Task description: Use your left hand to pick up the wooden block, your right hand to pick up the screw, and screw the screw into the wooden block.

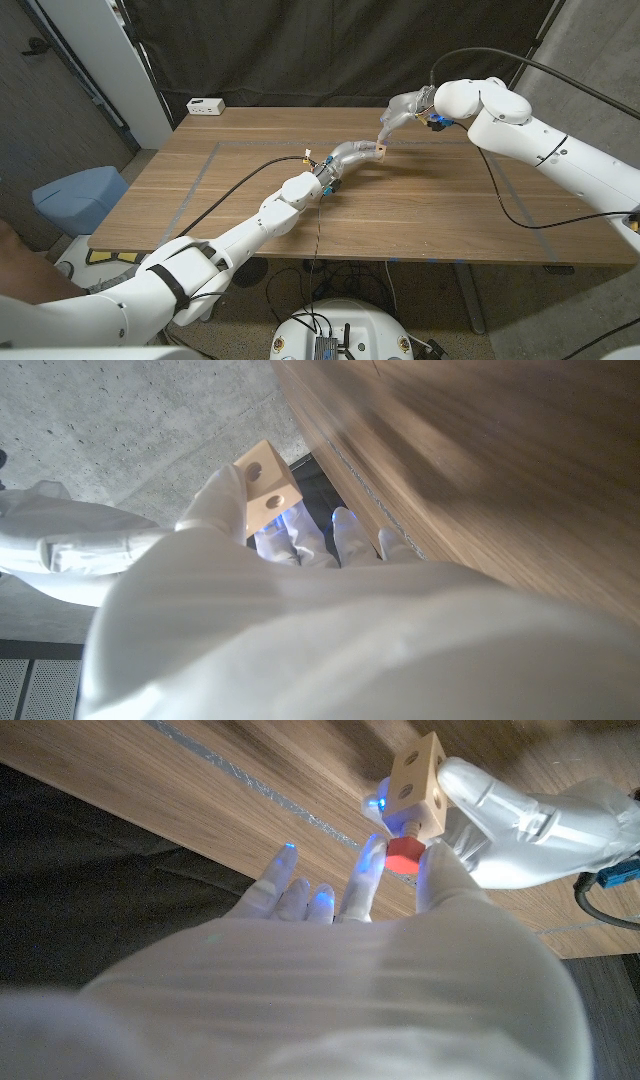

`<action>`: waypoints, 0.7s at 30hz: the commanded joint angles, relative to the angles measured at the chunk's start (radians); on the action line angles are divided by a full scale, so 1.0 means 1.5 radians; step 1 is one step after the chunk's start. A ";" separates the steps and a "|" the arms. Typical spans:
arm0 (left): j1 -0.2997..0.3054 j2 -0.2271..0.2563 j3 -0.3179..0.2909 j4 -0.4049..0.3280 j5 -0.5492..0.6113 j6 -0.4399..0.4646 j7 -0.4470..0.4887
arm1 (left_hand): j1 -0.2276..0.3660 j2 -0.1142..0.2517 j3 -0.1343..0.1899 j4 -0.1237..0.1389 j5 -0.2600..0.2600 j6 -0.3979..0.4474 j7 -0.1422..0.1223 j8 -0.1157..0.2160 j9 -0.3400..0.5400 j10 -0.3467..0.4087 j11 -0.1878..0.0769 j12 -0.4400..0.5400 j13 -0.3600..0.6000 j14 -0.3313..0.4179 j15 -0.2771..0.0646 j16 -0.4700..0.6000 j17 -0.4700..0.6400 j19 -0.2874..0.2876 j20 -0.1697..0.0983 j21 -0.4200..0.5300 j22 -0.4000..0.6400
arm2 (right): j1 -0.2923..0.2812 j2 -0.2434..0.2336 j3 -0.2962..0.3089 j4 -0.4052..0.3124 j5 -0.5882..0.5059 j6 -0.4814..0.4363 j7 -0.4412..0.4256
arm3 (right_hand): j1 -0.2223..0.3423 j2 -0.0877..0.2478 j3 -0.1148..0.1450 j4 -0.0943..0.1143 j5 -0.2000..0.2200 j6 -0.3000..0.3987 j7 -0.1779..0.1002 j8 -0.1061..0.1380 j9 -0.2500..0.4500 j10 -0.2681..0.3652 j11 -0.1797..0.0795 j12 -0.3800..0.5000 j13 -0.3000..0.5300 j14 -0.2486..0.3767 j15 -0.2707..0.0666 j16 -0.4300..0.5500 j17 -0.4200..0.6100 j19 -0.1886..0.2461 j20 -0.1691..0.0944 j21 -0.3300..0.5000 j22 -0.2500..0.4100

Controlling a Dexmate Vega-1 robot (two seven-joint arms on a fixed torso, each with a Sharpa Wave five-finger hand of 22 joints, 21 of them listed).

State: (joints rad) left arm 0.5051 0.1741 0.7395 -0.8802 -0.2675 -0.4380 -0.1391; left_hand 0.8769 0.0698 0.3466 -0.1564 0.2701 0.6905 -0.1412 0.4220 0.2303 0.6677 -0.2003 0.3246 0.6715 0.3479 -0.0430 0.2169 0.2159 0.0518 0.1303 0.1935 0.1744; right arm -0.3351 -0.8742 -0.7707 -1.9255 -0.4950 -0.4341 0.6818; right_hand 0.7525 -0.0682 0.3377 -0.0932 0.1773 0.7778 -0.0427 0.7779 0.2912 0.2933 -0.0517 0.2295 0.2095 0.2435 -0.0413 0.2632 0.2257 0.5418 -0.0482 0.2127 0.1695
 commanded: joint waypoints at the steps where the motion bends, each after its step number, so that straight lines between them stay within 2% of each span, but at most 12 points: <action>1: 0.000 0.001 0.000 -0.001 -0.002 0.002 -0.004 | 0.004 0.007 0.005 0.002 0.003 0.033 0.004 0.002 0.004 0.003 0.000 -0.002 0.002 0.005 -0.037 -0.001 0.002 0.001 0.004 0.002 0.002 | -0.006 0.004 -0.008 -0.012 -0.045 -0.016 0.004 | -0.022 -0.007 -0.013 0.006 0.004 0.009 0.000 0.008 0.004 0.011 0.001 0.003 -0.001 0.008 -0.013 0.005 0.003 0.006 0.001 -0.001 0.002; 6: -0.003 -0.002 0.000 0.006 -0.003 -0.002 -0.008 | 0.004 0.007 0.005 0.002 0.003 0.033 0.003 0.002 0.004 0.002 0.000 -0.002 0.002 0.005 -0.037 -0.001 0.002 0.001 0.005 0.003 0.002 | -0.009 0.003 -0.008 -0.020 -0.061 -0.025 0.011 | -0.065 -0.023 -0.037 0.020 0.011 0.010 0.002 0.012 0.008 0.013 0.001 0.000 -0.001 0.011 -0.012 0.004 0.002 0.007 0.002 -0.004 0.003; 13: -0.005 -0.003 0.001 0.009 -0.003 -0.005 -0.011 | 0.004 0.008 0.005 0.002 0.003 0.033 0.004 0.002 0.004 0.004 -0.001 -0.002 0.002 0.005 -0.036 -0.001 0.002 0.002 0.005 0.003 0.002 | -0.013 0.003 -0.007 -0.029 -0.081 -0.038 0.021 | -0.099 -0.037 -0.058 0.030 0.020 -0.006 0.009 0.010 0.013 0.012 0.003 -0.004 -0.001 0.012 -0.011 0.001 0.002 0.006 0.004 -0.006 0.003; 17: -0.004 -0.003 0.001 0.008 -0.003 -0.005 -0.011 | 0.004 0.007 0.005 0.002 0.003 0.034 0.003 0.002 0.004 0.004 -0.001 -0.002 0.002 0.006 -0.036 -0.001 0.002 0.001 0.004 0.003 0.002 | -0.015 0.000 -0.003 -0.033 -0.082 -0.038 0.029 | -0.110 -0.040 -0.067 0.033 0.026 -0.031 0.015 0.004 0.015 0.007 0.009 -0.009 0.000 0.011 -0.009 -0.001 0.002 0.003 0.006 -0.008 0.003; 21: -0.003 -0.002 0.001 0.005 -0.002 -0.004 -0.009 | 0.003 0.008 0.005 0.002 0.003 0.034 0.003 0.002 0.004 0.003 0.000 -0.002 0.002 0.005 -0.037 -0.001 0.002 0.002 0.004 0.003 0.002 | -0.017 -0.006 0.007 -0.037 -0.070 -0.030 0.038 | -0.113 -0.037 -0.072 0.030 0.036 -0.073 0.013 -0.014 0.007 -0.008 0.017 -0.017 0.000 0.005 -0.005 -0.005 0.001 -0.006 0.007 -0.012 0.003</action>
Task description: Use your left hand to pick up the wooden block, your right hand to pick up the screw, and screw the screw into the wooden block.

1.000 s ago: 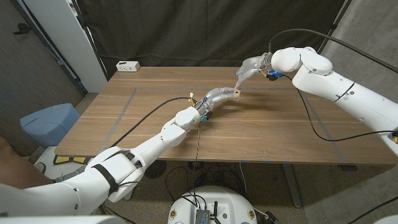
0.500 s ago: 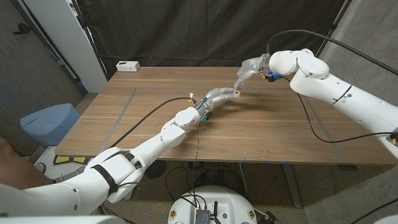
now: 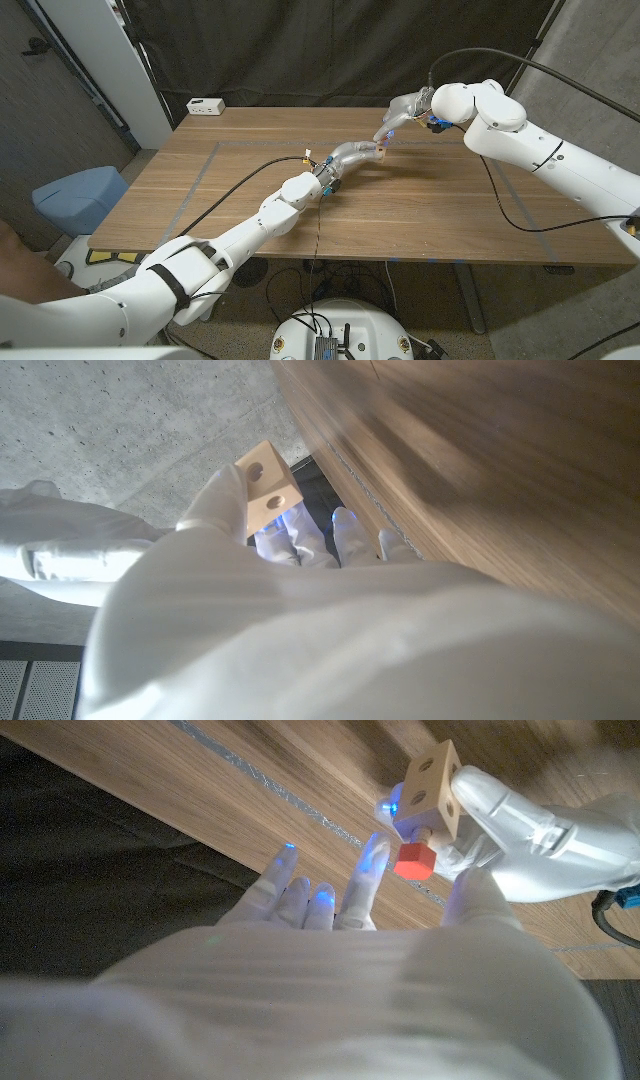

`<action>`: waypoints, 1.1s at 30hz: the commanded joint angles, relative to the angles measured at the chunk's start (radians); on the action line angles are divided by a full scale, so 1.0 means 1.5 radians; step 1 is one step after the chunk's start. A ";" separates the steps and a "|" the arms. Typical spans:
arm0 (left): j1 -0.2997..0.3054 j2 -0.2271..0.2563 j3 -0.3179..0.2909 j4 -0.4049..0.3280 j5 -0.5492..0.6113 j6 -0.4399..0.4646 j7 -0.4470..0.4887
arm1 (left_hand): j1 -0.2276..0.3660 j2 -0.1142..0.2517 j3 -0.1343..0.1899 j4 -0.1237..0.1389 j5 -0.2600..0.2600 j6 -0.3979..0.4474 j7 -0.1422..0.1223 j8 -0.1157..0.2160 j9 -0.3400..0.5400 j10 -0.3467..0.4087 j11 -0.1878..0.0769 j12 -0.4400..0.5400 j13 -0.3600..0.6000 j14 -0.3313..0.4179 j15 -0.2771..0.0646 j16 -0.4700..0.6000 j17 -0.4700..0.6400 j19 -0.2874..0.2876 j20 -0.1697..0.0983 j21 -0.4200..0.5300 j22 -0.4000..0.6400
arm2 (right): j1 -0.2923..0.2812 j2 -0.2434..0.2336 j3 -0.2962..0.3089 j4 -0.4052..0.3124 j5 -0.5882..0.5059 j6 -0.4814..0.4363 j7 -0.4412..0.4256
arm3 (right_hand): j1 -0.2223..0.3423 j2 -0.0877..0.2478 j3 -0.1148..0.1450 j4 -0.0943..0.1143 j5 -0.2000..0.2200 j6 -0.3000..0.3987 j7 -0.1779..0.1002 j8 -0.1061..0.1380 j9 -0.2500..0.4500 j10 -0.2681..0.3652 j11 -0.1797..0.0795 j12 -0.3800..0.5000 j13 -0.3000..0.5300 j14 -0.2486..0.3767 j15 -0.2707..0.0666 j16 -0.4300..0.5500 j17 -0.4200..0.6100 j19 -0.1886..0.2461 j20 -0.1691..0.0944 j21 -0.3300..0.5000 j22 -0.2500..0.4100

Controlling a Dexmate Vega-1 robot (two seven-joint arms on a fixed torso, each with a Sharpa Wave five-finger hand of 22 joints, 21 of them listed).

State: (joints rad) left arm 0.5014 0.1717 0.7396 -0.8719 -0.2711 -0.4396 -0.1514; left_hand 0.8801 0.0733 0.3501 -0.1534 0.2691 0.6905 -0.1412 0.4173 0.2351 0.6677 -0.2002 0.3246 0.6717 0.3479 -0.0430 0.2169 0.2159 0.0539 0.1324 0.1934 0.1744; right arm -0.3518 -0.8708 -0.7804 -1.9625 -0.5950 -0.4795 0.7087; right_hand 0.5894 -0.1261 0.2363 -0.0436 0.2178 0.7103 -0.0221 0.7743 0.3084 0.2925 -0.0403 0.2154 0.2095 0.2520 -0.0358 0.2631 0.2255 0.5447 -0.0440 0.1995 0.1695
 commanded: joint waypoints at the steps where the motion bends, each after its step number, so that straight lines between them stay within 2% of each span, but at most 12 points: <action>1: 0.000 0.000 0.001 -0.002 0.001 -0.003 -0.001 | 0.001 0.005 0.003 0.000 0.004 0.033 0.003 0.005 0.001 0.004 0.000 -0.002 0.002 0.006 -0.036 -0.001 0.002 0.000 0.003 0.002 0.002 | -0.005 -0.009 0.014 -0.013 -0.001 0.002 0.024 | -0.002 0.003 -0.004 -0.004 0.011 -0.029 0.000 -0.013 -0.005 -0.010 0.010 -0.008 0.000 -0.004 -0.008 -0.007 0.001 -0.011 0.007 -0.004 0.003; 3: 0.000 0.001 0.002 -0.004 0.002 -0.002 -0.001 | 0.002 0.005 0.002 0.000 0.004 0.035 0.003 0.006 0.001 0.005 0.000 -0.001 0.002 0.006 -0.037 0.000 0.002 0.000 0.003 0.002 0.002 | -0.006 -0.011 0.021 -0.013 0.012 0.008 0.029 | 0.004 0.009 -0.004 -0.009 0.017 -0.058 0.000 -0.027 -0.012 -0.023 0.012 -0.013 0.000 -0.011 -0.005 -0.011 0.000 -0.019 0.012 -0.007 0.003; 9: 0.000 0.001 0.002 -0.003 0.002 -0.003 -0.003 | 0.001 0.005 0.003 0.000 0.004 0.033 0.004 0.005 0.001 0.004 0.000 -0.002 0.002 0.005 -0.037 -0.001 0.002 0.000 0.003 0.003 0.002 | -0.005 -0.016 0.031 -0.017 0.028 0.022 0.032 | 0.038 0.025 0.008 -0.028 0.025 -0.094 -0.004 -0.049 -0.026 -0.047 0.009 -0.018 0.001 -0.026 -0.003 -0.021 -0.005 -0.029 0.019 -0.007 0.003; 17: 0.000 0.002 0.002 -0.005 0.003 -0.003 -0.002 | 0.001 0.004 0.002 0.000 0.004 0.035 0.005 0.006 0.001 0.003 0.000 -0.003 0.002 0.005 -0.036 -0.001 0.002 0.000 0.003 0.003 0.002 | 0.005 -0.017 0.037 -0.007 0.054 0.045 0.042 | 0.074 0.040 0.023 -0.050 0.014 -0.135 -0.009 -0.077 -0.041 -0.070 0.014 -0.020 0.001 -0.040 0.001 -0.030 -0.009 -0.045 0.025 -0.009 0.002; 21: 0.003 0.005 0.002 -0.011 0.003 0.000 -0.001 | 0.001 0.005 0.002 0.000 0.004 0.035 0.003 0.005 0.001 0.004 -0.001 -0.002 0.002 0.005 -0.036 -0.001 0.002 0.000 0.003 0.003 0.002 | 0.009 -0.014 0.043 0.003 0.076 0.058 0.043 | 0.095 0.043 0.031 -0.063 0.005 -0.155 -0.015 -0.093 -0.049 -0.085 0.011 -0.020 0.002 -0.050 0.001 -0.035 -0.012 -0.051 0.029 -0.009 0.002; 33: 0.003 0.004 0.003 -0.011 0.004 0.000 -0.002 | 0.001 0.005 0.002 0.001 0.003 0.033 0.003 0.005 0.001 0.004 0.001 -0.002 0.002 0.005 -0.036 0.000 0.002 0.000 0.004 0.002 0.002 | 0.014 -0.018 0.045 0.009 0.091 0.067 0.036 | 0.144 0.048 0.053 -0.086 -0.001 -0.161 -0.023 -0.106 -0.059 -0.094 0.006 -0.016 0.002 -0.053 0.000 -0.037 -0.014 -0.054 0.031 -0.007 0.002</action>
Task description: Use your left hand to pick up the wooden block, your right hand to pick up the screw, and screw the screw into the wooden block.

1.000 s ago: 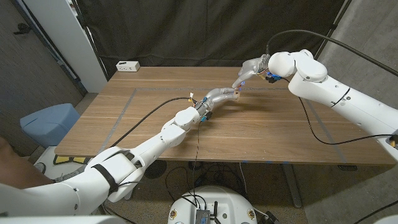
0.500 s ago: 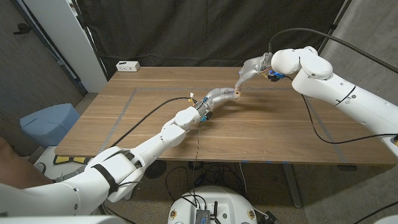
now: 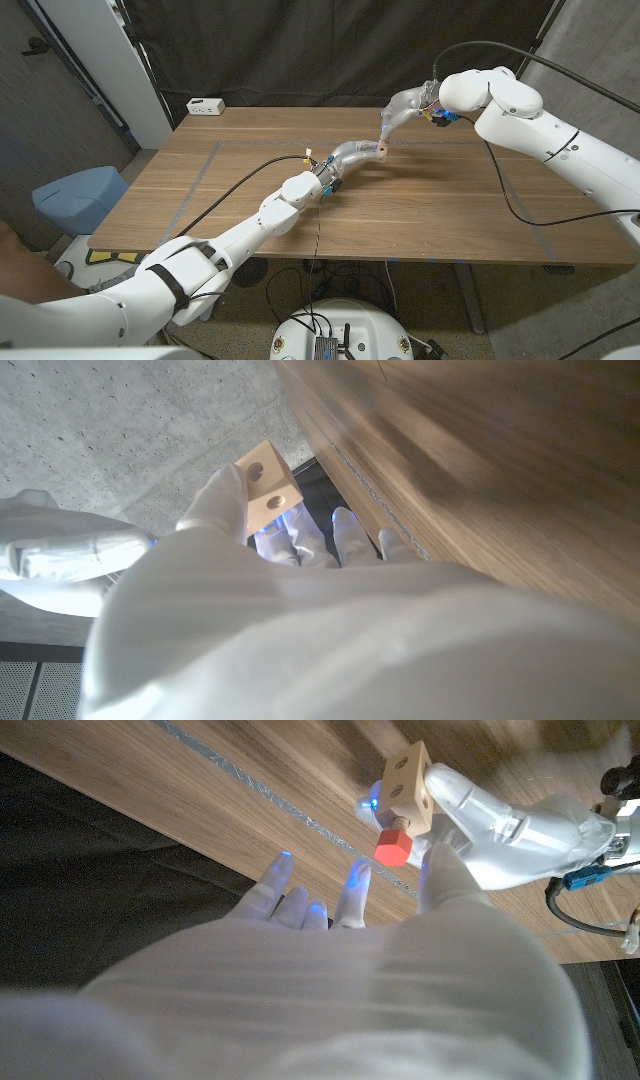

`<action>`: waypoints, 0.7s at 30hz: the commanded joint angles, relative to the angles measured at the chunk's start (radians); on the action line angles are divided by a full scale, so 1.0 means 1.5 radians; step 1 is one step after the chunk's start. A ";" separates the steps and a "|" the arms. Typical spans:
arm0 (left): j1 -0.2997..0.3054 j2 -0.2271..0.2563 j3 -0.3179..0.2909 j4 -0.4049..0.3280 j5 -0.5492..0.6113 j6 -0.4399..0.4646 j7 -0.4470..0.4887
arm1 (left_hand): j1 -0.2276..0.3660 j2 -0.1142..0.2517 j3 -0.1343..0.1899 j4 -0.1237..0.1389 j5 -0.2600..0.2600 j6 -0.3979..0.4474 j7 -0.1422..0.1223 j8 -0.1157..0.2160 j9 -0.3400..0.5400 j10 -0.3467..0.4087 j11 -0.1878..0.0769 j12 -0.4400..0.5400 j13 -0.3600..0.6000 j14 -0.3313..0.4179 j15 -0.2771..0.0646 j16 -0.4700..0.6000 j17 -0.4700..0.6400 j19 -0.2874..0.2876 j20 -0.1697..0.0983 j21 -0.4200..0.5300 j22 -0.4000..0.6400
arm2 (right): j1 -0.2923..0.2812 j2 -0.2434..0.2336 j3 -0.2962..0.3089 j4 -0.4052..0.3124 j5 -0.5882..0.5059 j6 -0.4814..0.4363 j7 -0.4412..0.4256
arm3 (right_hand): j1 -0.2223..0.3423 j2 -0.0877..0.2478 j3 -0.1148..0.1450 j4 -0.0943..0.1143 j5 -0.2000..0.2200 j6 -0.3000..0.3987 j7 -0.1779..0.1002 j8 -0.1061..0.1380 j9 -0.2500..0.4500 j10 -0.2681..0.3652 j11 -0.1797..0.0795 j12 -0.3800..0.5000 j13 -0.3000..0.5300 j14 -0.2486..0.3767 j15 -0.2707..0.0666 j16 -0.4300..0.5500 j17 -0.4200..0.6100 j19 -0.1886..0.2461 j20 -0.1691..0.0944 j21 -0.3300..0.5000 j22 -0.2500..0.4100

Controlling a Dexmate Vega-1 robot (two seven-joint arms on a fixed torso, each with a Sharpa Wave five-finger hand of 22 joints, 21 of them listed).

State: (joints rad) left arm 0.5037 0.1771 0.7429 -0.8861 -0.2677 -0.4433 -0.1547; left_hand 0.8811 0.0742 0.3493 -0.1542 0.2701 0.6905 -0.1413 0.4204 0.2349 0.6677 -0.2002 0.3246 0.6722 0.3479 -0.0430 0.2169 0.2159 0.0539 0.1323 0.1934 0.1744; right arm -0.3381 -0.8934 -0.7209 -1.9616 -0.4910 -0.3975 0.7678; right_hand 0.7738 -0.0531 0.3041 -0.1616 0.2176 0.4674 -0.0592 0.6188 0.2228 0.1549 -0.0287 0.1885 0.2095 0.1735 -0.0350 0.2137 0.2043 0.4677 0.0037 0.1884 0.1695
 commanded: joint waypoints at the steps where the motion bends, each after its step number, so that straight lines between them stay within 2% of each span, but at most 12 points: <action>1: 0.002 0.001 0.001 -0.002 0.002 0.002 0.000 | 0.000 0.004 0.002 0.001 0.003 0.035 0.003 0.003 0.001 0.005 0.002 -0.002 0.002 0.005 -0.037 0.000 0.002 0.000 0.003 0.003 0.002 | 0.005 -0.003 0.006 0.008 0.023 0.011 -0.004 | 0.029 -0.001 0.011 -0.009 -0.001 0.007 0.002 -0.002 -0.003 -0.002 -0.002 0.002 0.002 0.000 -0.002 -0.004 0.000 -0.002 0.000 0.001 0.002; 9: 0.002 0.002 0.002 -0.006 0.004 0.005 0.001 | 0.001 0.004 0.002 0.001 0.003 0.034 0.002 0.003 0.001 0.004 0.000 -0.002 0.002 0.005 -0.037 0.000 0.002 0.000 0.003 0.002 0.002 | 0.001 -0.006 0.005 0.008 0.022 0.010 -0.015 | 0.061 -0.008 0.024 -0.014 -0.006 0.040 0.004 0.005 -0.007 0.005 -0.004 0.007 0.002 0.007 -0.007 -0.002 -0.001 0.005 -0.001 0.003 0.002; 21: 0.006 0.004 0.004 -0.016 0.007 0.006 0.005 | 0.000 0.005 0.003 0.002 0.003 0.034 0.003 0.003 0.001 0.004 0.001 -0.002 0.002 0.005 -0.037 0.000 0.002 0.000 0.004 0.002 0.002 | -0.012 -0.010 0.006 0.001 0.020 -0.001 -0.029 | 0.080 -0.010 0.034 -0.012 -0.012 0.057 0.004 0.009 -0.009 0.013 -0.007 0.009 0.002 0.019 -0.013 0.002 0.000 0.014 -0.006 0.006 0.002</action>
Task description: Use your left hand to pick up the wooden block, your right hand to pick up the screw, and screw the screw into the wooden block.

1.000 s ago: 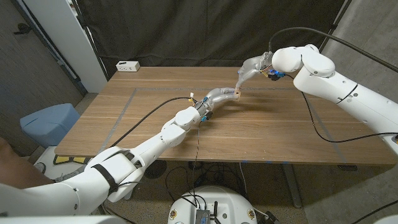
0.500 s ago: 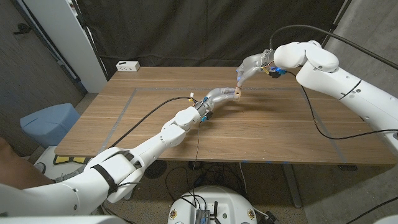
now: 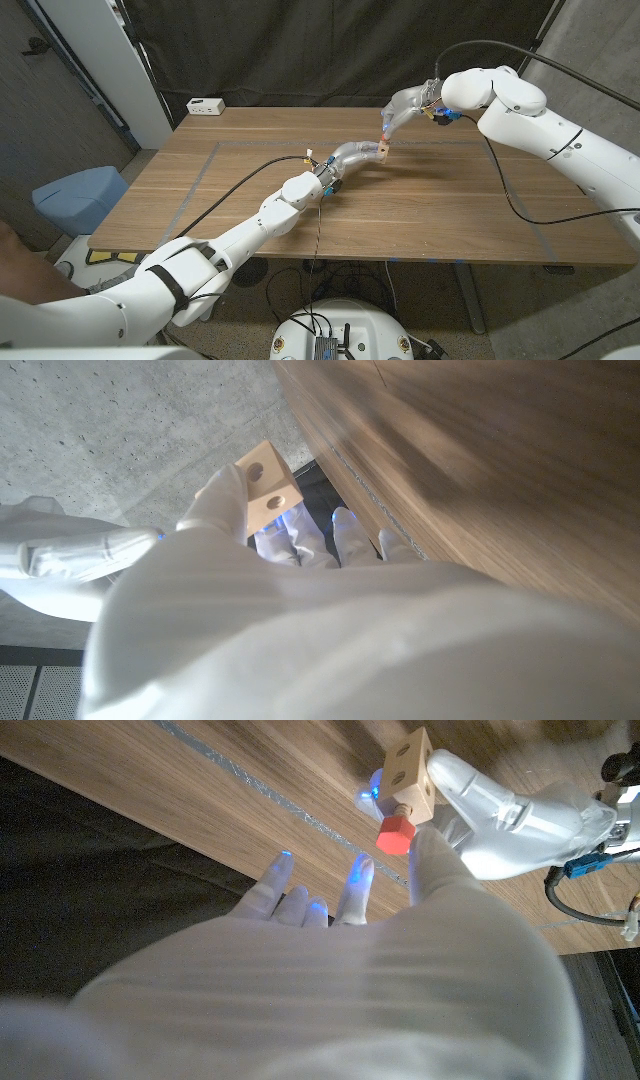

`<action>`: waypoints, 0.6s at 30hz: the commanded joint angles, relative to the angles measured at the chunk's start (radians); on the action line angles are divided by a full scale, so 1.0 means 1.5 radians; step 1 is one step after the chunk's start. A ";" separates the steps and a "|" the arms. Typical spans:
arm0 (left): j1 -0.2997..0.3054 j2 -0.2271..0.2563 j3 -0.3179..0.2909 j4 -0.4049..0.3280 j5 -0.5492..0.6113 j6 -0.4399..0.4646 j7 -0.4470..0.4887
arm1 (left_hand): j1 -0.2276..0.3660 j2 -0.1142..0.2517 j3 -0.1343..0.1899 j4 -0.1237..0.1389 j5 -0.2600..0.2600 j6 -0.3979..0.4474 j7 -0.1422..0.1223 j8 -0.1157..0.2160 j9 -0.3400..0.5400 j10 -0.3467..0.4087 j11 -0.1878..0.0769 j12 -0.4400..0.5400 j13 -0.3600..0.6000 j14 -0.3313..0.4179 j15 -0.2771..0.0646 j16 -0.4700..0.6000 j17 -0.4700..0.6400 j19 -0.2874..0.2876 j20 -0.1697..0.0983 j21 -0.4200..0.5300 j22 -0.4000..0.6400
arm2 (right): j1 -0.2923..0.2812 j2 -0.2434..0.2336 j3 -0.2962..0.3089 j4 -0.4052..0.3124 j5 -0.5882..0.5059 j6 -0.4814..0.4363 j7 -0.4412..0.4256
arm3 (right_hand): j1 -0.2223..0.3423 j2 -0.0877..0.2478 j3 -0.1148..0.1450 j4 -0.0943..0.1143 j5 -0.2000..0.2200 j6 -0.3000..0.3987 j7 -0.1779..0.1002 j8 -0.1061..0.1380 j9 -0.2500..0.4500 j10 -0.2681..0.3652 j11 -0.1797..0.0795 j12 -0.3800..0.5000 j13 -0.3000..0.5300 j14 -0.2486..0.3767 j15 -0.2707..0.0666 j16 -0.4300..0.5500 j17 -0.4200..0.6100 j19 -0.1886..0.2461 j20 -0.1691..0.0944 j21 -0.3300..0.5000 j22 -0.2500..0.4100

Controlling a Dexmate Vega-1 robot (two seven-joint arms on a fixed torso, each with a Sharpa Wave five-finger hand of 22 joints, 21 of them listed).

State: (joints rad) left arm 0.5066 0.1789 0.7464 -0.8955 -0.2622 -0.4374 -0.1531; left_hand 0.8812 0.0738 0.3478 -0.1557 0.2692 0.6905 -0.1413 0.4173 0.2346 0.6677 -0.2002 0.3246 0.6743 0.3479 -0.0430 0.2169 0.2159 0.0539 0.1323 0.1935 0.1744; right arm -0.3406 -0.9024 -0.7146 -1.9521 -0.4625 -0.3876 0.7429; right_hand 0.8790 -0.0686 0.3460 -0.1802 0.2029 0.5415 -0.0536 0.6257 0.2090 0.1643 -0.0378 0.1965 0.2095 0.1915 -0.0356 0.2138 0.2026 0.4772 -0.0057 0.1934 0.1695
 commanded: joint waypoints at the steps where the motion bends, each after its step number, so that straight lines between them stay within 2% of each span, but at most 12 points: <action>1: 0.005 0.003 0.001 -0.011 0.003 0.002 0.004 | 0.001 0.005 0.004 0.002 0.003 0.035 0.003 0.005 0.001 0.005 0.001 -0.002 0.001 0.005 -0.036 0.000 0.002 0.000 0.004 0.002 0.002 | -0.010 -0.004 0.001 -0.006 0.001 -0.010 -0.012 | 0.011 0.001 0.007 0.000 -0.002 0.009 0.000 0.005 0.000 0.007 -0.002 0.004 0.002 0.008 -0.012 0.002 0.002 0.008 0.000 0.003 0.002; 8: 0.010 0.008 0.002 -0.025 0.005 0.009 0.008 | 0.001 0.005 0.004 0.002 0.004 0.034 0.004 0.005 0.001 0.005 0.001 -0.002 0.001 0.005 -0.037 -0.001 0.002 0.000 0.004 0.003 0.002 | -0.018 -0.010 0.004 -0.016 0.004 -0.016 -0.016 | 0.016 0.001 0.010 0.001 -0.003 0.013 0.000 0.006 0.000 0.009 -0.003 0.004 0.002 0.010 -0.013 0.003 0.002 0.009 -0.001 0.003 0.002; 18: 0.014 0.010 0.002 -0.034 0.006 0.012 0.011 | -0.001 0.004 0.003 0.003 0.003 0.035 0.002 0.005 0.001 0.005 0.001 -0.002 0.001 0.005 -0.037 0.000 0.002 0.000 0.003 0.003 0.002 | -0.024 -0.016 0.008 -0.025 0.006 -0.017 -0.019 | 0.024 0.001 0.016 0.005 -0.007 0.044 0.002 0.019 0.002 0.015 -0.005 0.006 0.002 0.011 -0.015 0.004 0.005 0.011 -0.001 0.003 0.002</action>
State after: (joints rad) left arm 0.5204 0.1892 0.7483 -0.9288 -0.2554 -0.4261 -0.1424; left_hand 0.8814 0.0734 0.3463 -0.1572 0.2679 0.6905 -0.1413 0.4204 0.2349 0.6677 -0.2002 0.3246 0.6742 0.3479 -0.0430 0.2169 0.2159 0.0539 0.1323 0.1934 0.1744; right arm -0.3661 -0.9183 -0.7076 -1.9759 -0.4572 -0.4092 0.7211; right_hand 0.9020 -0.0643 0.3618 -0.1723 0.1952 0.5972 -0.0523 0.6453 0.2091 0.1790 -0.0449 0.1965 0.2095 0.2003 -0.0373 0.2138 0.2075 0.4825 -0.0109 0.1934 0.1696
